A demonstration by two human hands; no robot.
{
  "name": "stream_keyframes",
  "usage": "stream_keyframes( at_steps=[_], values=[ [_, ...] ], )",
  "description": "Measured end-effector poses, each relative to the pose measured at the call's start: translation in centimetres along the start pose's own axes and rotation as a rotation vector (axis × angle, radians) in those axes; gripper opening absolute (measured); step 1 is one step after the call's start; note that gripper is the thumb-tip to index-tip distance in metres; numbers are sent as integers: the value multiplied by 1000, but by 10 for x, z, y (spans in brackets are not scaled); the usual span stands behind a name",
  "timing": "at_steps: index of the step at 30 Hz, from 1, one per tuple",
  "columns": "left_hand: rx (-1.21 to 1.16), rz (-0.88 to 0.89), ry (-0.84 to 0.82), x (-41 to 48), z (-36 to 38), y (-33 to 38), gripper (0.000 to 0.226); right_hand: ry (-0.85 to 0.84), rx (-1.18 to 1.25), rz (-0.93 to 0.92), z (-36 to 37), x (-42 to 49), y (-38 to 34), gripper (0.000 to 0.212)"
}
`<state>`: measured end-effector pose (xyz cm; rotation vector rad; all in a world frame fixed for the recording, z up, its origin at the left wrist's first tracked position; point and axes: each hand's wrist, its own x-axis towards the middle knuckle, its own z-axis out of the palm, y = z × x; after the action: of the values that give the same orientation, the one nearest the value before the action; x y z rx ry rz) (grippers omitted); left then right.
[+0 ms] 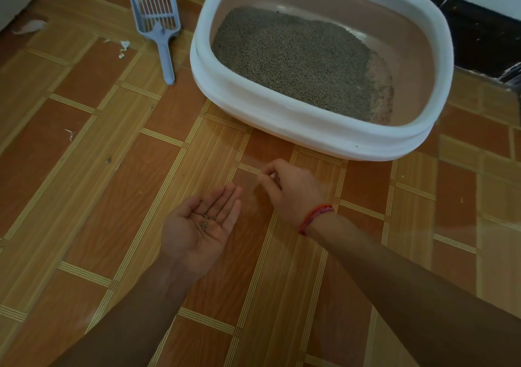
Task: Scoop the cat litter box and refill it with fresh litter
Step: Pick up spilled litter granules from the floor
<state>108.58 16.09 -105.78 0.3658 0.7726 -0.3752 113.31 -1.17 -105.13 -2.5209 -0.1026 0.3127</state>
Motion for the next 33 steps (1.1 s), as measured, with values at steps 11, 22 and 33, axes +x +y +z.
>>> stream_keyframes(
  at_steps=[11,22,33],
  values=[
    [121,-64,-78,-13,1,2,53,-254,76,-203,-8,-36,-88,16],
    [138,-52,-154,-28,11,9,53,-244,25,-247,-5,-41,-87,21],
    [40,87,-89,-39,25,13,53,28,76,-219,-35,-38,-73,17]
  ],
)
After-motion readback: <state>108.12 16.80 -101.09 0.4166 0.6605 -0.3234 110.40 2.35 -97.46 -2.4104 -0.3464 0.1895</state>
